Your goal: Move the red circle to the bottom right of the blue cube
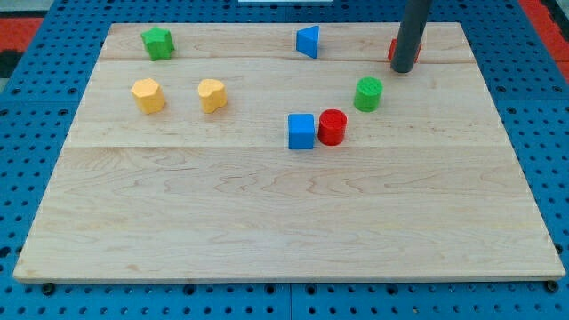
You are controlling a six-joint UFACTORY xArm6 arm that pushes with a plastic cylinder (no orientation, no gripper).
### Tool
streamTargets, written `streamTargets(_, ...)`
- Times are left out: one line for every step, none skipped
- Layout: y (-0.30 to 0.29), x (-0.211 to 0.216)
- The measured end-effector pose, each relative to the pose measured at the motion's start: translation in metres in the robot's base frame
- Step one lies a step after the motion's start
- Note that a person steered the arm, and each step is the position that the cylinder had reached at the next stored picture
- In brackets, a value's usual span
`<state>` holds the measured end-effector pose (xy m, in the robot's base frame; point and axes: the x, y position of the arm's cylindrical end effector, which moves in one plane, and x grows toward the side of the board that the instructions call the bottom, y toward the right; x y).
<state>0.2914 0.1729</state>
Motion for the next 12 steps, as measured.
streamTargets(0.005, -0.017)
streamTargets(0.010, -0.032)
streamTargets(0.011, -0.018)
streamTargets(0.011, -0.009)
streamTargets(0.012, -0.009)
streamTargets(-0.018, -0.011)
streamTargets(-0.077, -0.016)
streamTargets(-0.089, 0.018)
streamTargets(-0.101, 0.065)
streamTargets(-0.110, 0.105)
streamTargets(-0.121, 0.144)
streamTargets(-0.182, 0.149)
